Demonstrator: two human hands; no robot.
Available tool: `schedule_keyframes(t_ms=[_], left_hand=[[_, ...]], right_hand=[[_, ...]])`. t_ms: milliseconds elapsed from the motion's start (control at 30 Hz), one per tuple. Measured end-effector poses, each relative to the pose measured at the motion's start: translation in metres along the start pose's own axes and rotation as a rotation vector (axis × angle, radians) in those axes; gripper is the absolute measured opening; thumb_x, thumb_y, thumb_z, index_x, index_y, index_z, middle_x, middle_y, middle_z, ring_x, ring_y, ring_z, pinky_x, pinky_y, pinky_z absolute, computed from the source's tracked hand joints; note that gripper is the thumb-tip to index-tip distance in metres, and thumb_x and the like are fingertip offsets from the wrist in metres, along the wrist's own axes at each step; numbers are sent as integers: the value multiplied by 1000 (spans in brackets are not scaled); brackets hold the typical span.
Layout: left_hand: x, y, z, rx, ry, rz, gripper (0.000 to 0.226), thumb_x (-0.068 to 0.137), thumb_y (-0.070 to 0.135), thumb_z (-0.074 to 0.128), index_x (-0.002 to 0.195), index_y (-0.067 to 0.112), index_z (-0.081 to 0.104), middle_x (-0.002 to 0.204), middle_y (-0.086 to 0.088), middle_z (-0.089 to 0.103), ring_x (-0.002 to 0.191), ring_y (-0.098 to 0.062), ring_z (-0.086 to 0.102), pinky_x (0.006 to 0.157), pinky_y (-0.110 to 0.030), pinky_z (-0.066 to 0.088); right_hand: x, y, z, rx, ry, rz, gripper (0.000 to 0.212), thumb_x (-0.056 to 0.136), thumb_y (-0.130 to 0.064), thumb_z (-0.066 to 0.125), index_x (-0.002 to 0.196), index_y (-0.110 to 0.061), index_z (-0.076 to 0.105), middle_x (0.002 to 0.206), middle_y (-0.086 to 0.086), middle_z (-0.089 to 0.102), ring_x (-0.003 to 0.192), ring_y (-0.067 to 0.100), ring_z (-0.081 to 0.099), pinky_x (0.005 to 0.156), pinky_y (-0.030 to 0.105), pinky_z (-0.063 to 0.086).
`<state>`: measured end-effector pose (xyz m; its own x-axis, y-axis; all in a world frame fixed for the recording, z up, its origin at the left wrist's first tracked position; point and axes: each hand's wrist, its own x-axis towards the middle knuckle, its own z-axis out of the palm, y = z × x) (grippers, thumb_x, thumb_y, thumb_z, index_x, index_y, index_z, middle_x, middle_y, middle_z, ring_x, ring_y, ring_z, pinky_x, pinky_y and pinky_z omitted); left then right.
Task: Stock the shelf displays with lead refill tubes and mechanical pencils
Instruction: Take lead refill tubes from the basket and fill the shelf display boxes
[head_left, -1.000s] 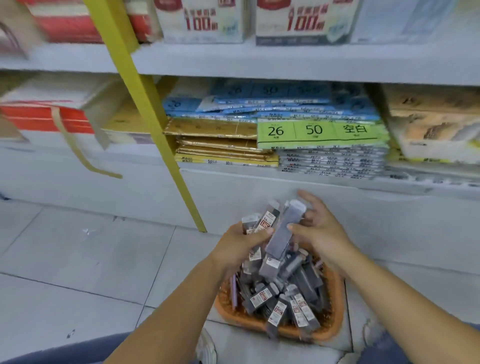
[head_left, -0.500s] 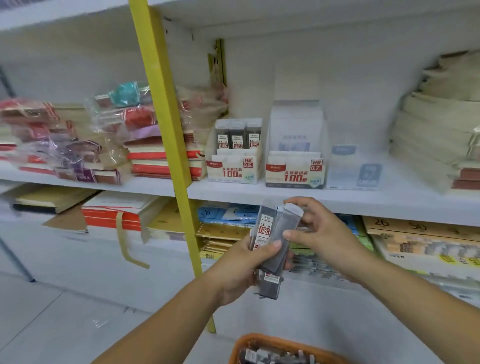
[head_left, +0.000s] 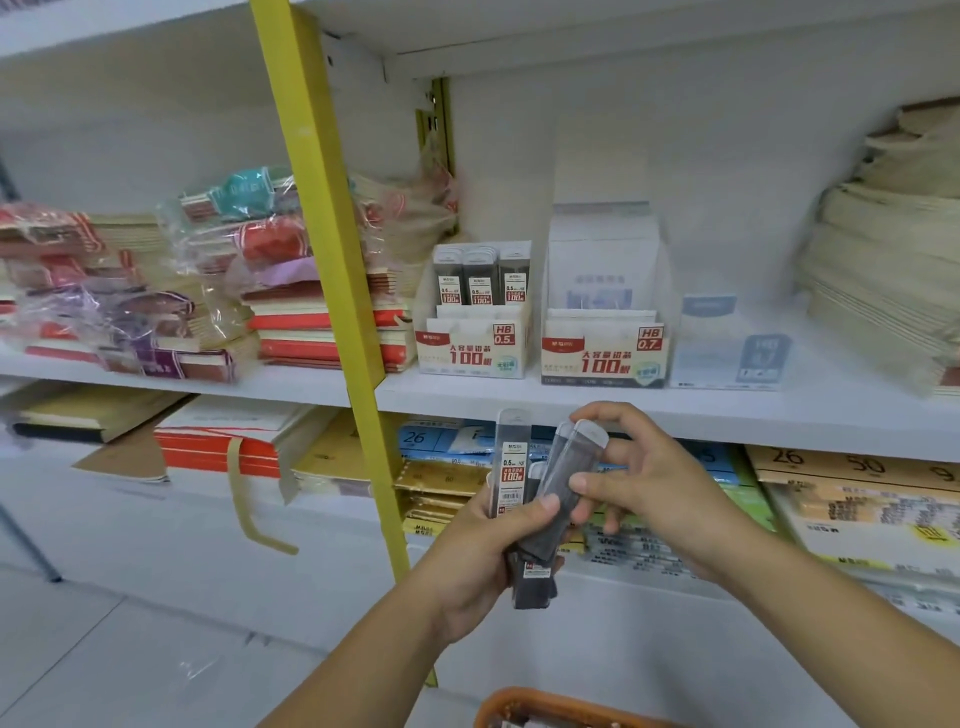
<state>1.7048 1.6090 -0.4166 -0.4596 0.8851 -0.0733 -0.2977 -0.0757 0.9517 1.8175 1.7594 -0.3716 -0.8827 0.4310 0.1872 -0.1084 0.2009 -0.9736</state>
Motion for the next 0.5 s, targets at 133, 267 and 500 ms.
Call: schedule_keyframes(t_ms=[133, 267, 500], left_hand=[[-3, 2, -2, 44, 31, 42, 36, 75, 28, 82, 109, 25, 74, 111, -11, 75, 100, -22, 72, 77, -31, 57], [-4, 3, -9, 14, 88, 51, 32, 73, 31, 83, 104, 28, 76, 113, -9, 75, 99, -21, 72, 79, -35, 58], [-3, 5, -15, 75, 159, 56, 34, 72, 33, 79, 106, 29, 74, 113, -5, 75, 103, -21, 72, 87, -45, 55]], right_hand=[[1, 0, 4, -32, -2, -8, 50, 83, 1, 69, 108, -41, 54, 96, 3, 74, 66, 31, 71, 44, 27, 47], [2, -3, 2, 18, 40, -3, 49, 85, 4, 67, 104, -40, 57, 98, 4, 73, 68, 34, 72, 47, 28, 52], [0, -10, -3, 30, 57, 3, 17, 94, -20, 60, 106, -23, 50, 92, 7, 73, 75, 32, 71, 62, 30, 55]])
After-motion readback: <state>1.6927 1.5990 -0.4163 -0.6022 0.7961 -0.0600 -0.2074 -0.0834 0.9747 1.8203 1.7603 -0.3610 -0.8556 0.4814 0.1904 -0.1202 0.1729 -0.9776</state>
